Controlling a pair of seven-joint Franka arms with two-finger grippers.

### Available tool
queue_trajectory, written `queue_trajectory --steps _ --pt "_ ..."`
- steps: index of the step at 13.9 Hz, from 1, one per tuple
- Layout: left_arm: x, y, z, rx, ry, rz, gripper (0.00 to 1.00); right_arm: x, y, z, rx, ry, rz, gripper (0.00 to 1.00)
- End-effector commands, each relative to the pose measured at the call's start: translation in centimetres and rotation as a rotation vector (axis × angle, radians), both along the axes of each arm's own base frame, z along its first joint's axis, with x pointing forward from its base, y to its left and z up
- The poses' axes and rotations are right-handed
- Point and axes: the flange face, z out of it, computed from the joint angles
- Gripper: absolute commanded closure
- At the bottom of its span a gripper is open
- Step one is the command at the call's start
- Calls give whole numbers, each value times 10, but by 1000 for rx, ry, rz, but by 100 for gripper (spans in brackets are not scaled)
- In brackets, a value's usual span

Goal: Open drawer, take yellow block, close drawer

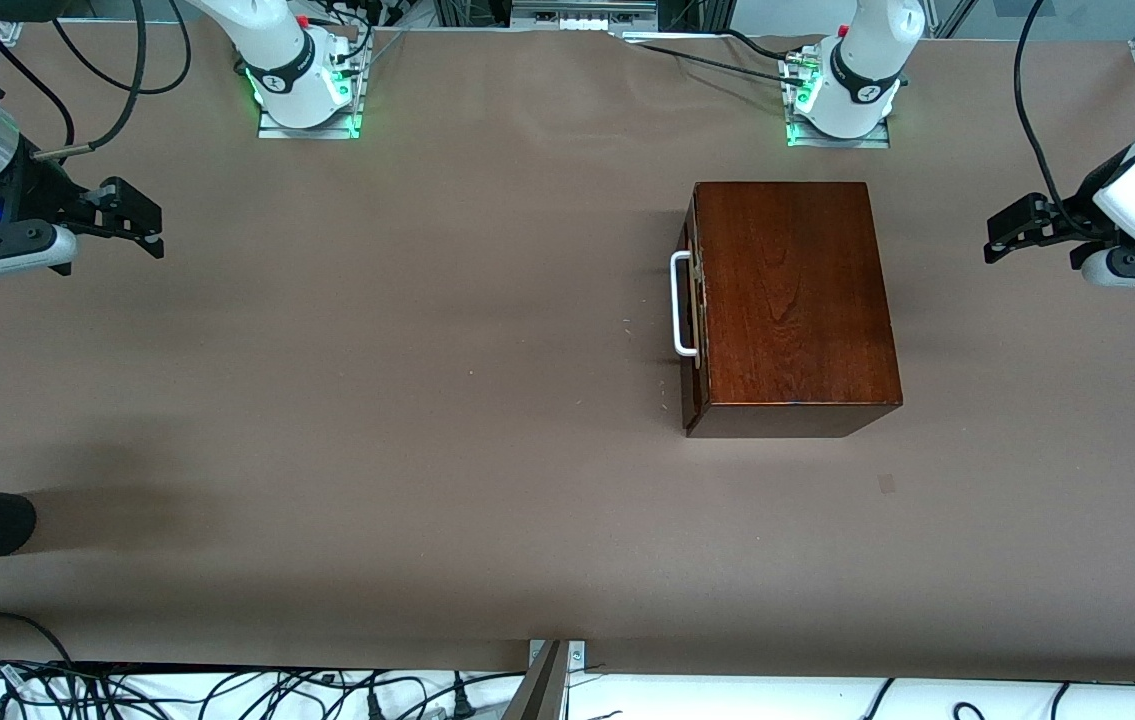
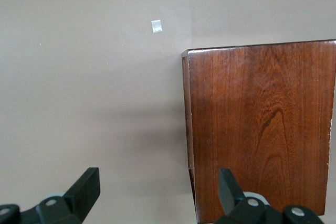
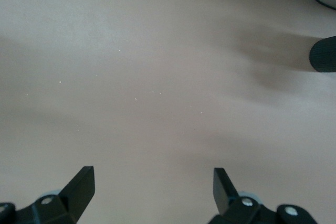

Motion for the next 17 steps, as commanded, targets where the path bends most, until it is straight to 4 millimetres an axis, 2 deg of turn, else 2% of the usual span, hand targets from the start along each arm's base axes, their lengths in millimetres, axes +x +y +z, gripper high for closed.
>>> queue_trajectory --steps 1,13,16,17 --pt "2 -7 6 23 10 -13 0 -1 2 4 -3 4 -8 0" --pt "6 -16 0 18 18 -25 0 -2 2 4 -5 6 -4 0" --pt "7 -24 0 10 18 -36 0 -2 2 4 -5 6 -4 0" --pt "6 -34 0 11 18 -53 0 -2 2 3 -5 7 -4 0"
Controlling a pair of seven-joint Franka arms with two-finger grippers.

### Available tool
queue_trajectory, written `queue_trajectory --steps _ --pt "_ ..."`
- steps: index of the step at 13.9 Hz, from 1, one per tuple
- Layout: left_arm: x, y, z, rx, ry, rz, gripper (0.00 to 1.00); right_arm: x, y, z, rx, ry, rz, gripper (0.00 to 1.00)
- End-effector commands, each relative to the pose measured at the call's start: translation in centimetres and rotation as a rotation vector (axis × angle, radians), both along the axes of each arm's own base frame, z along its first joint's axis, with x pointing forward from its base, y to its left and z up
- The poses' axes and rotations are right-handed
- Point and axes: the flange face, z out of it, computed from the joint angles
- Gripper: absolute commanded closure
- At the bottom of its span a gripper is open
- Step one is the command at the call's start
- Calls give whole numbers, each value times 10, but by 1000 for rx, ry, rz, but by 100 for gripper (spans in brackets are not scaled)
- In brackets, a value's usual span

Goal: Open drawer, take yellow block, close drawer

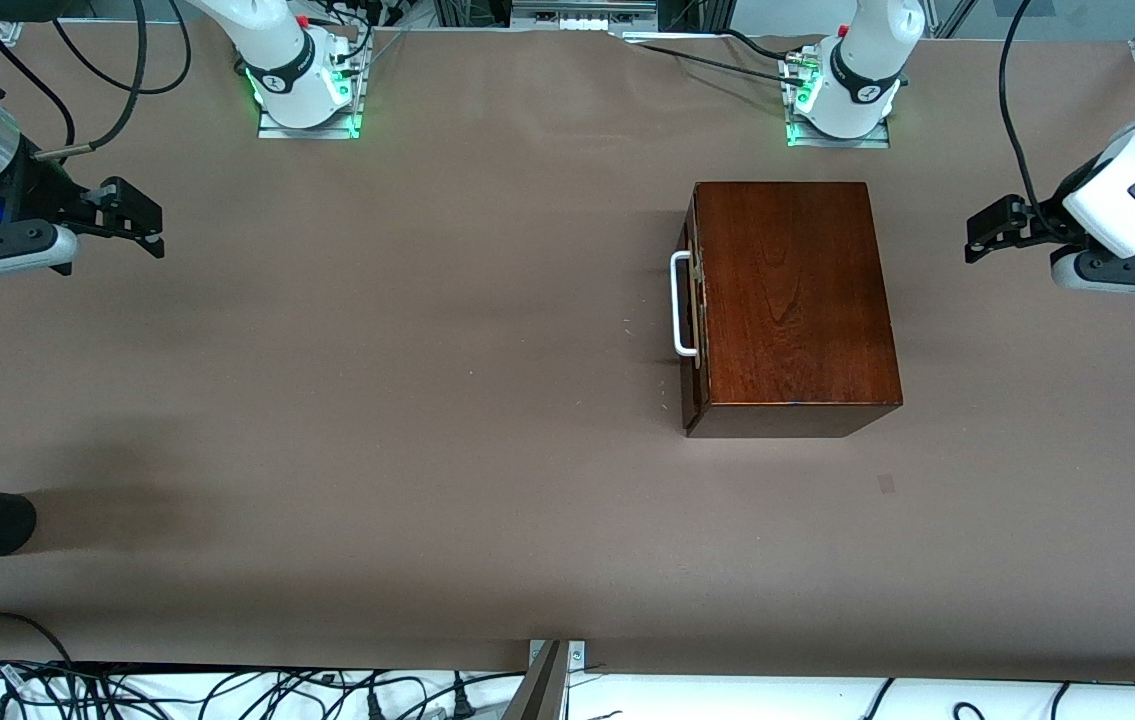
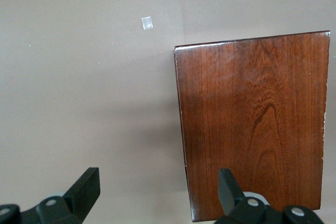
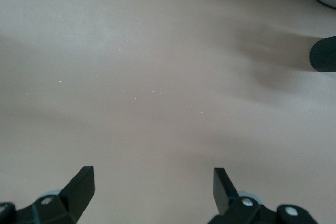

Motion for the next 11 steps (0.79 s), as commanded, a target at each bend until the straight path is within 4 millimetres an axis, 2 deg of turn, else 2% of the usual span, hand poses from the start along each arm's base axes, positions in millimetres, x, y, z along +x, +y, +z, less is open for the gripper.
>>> queue_trajectory --steps 1,6,9,10,11 --pt "3 -21 9 8 -2 -28 0 -1 2 4 -5 4 -4 0" --pt "1 -49 3 6 14 -77 0 -1 2 4 -4 3 -4 0" --pt "3 -121 -26 9 54 -91 0 -1 2 3 -5 6 -4 0" --pt "6 -146 -29 12 48 -65 0 -1 2 4 -4 3 -4 0" --pt "4 -178 -37 18 55 -43 0 -1 2 3 -5 4 -4 0"
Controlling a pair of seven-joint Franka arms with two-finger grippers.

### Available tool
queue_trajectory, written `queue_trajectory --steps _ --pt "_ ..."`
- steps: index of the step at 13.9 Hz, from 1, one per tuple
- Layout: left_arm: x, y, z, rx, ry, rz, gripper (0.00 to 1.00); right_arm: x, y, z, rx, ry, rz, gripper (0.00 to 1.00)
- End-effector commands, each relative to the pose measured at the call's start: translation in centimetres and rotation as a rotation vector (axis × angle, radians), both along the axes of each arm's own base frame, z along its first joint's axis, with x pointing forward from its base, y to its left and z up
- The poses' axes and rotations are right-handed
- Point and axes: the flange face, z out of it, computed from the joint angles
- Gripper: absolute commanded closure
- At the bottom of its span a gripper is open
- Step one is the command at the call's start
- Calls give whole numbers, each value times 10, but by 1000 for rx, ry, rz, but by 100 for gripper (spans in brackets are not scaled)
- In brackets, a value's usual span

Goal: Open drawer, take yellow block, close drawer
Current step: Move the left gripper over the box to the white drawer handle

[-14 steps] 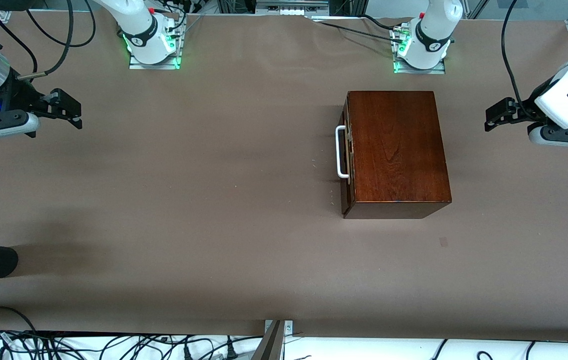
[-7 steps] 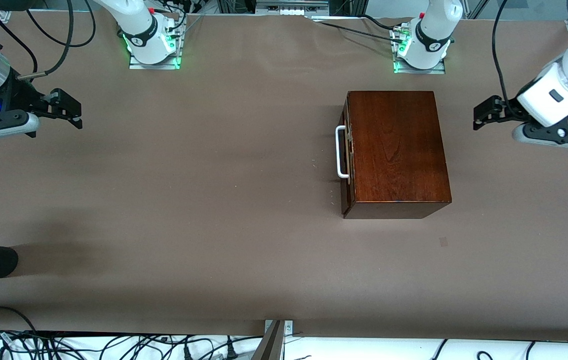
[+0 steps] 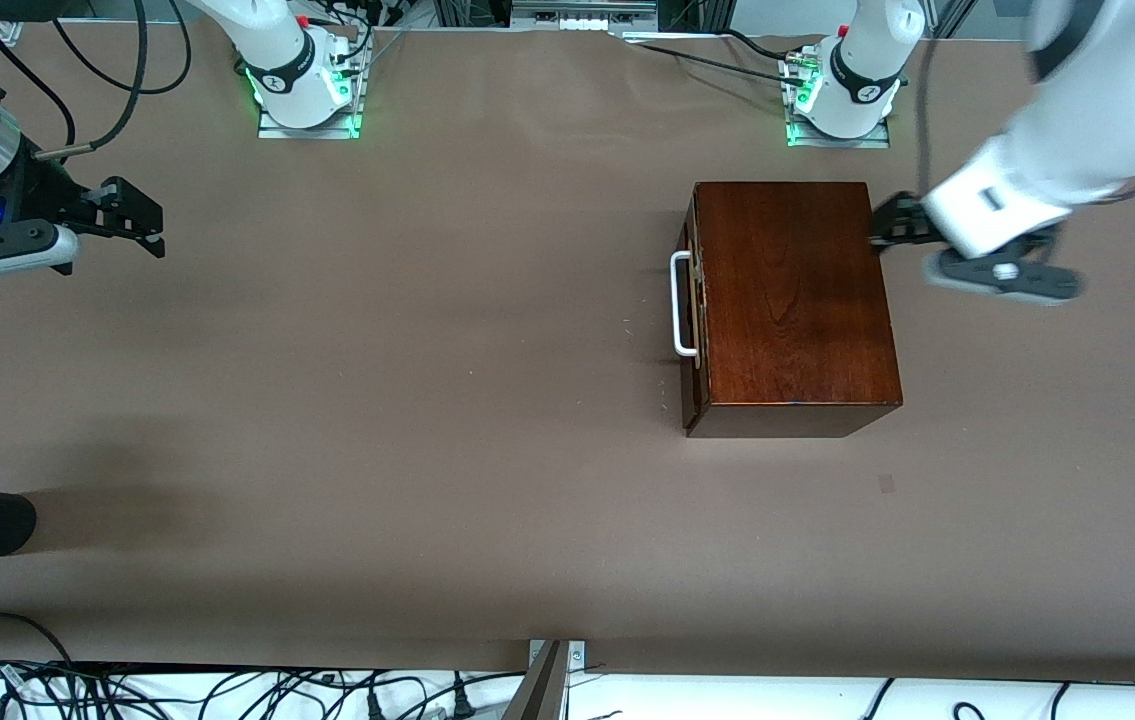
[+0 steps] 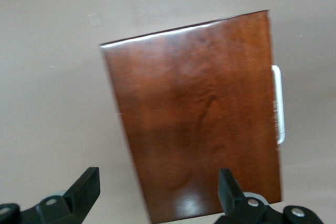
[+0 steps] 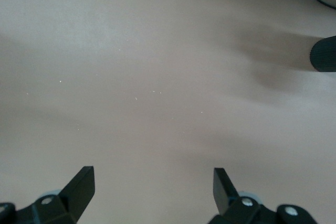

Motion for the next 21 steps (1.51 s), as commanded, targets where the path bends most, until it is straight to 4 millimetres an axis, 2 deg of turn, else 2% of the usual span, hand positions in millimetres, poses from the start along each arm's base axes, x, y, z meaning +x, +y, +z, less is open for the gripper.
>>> queue_trajectory --steps 1,3,5,6,8,10,13,18,21 --pt "2 -90 -16 29 9 46 0 -1 2 4 -4 2 -5 0" --pt "-19 -150 -32 47 27 35 0 -1 2 3 -4 3 -5 0" --pt "-35 -204 -66 53 36 -19 0 -1 2 3 -4 3 -5 0" --pt "-38 -225 -79 47 11 25 0 -1 2 3 -5 5 -7 0" --pt "-49 -258 -114 88 -2 108 0 -1 2 3 -4 3 -5 0" --pt "-63 -279 -146 212 -70 33 0 -1 2 3 -4 3 -6 0" --pt "-67 -281 -182 276 -52 43 0 -1 2 3 -5 5 -8 0" --pt "-65 -264 -220 302 -67 35 0 -1 2 2 -5 8 -7 0" --pt "-67 -264 -239 272 -89 43 0 -4 0 -1 -8 40 -12 0"
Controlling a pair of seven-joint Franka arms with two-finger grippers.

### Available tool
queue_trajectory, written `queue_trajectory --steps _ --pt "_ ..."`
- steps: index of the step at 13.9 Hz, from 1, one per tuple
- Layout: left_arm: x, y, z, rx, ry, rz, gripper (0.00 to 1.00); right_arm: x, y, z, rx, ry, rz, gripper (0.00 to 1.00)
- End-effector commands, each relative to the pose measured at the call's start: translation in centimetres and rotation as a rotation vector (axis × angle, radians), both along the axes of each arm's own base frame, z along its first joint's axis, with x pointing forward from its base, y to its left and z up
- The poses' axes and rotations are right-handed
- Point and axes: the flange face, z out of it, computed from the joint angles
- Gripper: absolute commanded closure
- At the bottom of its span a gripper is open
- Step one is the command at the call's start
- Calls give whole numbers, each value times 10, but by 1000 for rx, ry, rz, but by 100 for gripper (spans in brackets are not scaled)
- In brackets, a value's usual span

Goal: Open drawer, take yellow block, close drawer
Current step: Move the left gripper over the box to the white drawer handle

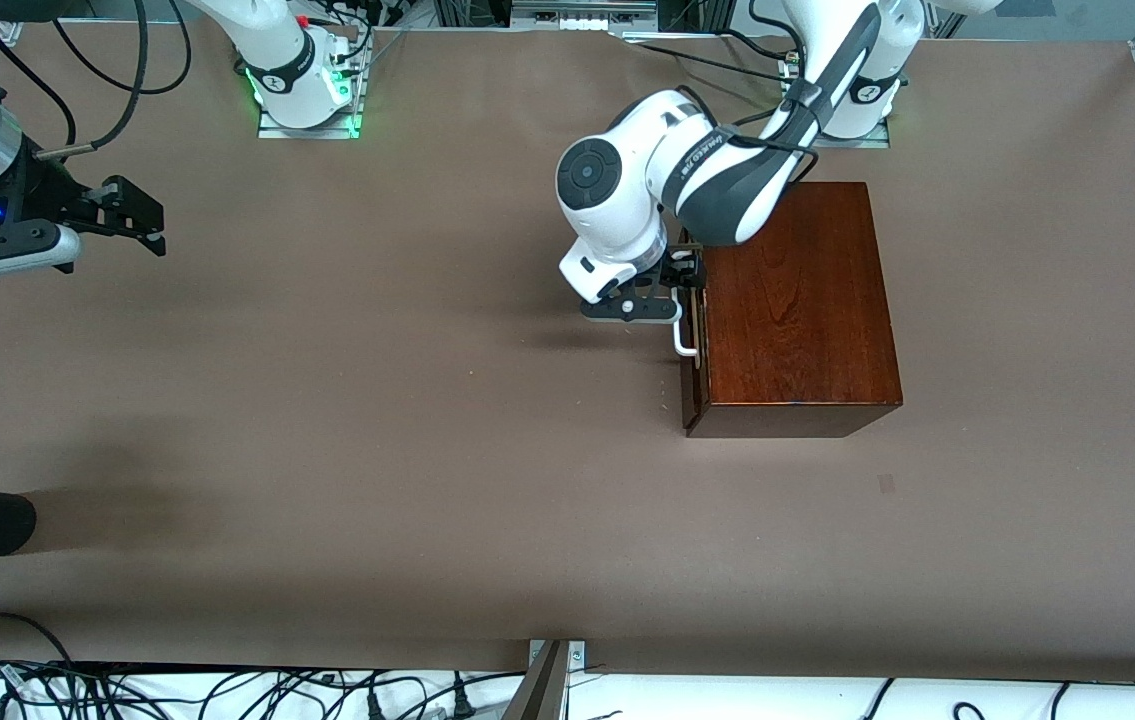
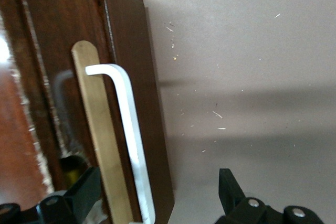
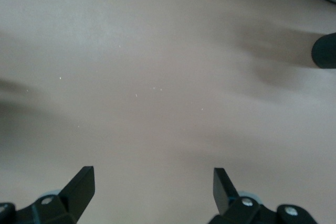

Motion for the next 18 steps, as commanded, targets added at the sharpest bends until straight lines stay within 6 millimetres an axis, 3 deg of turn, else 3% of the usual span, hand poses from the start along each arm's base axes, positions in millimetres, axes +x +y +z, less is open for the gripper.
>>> queue_trajectory --steps 1,6,10,15,18 --pt "-4 7 -12 -3 -35 -2 0 -2 1 2 -6 15 -10 0" --pt "-2 15 -32 -26 -49 1 0 -2 1 3 -6 13 -8 0" --pt "-2 11 -43 -40 -59 22 0 -2 2 3 -4 9 -8 0" --pt "-4 -9 -45 -76 -100 63 0 -3 1 3 -6 15 -8 0" --pt "-3 -35 -36 -111 -125 94 0 -1 2 4 -5 4 -8 0"
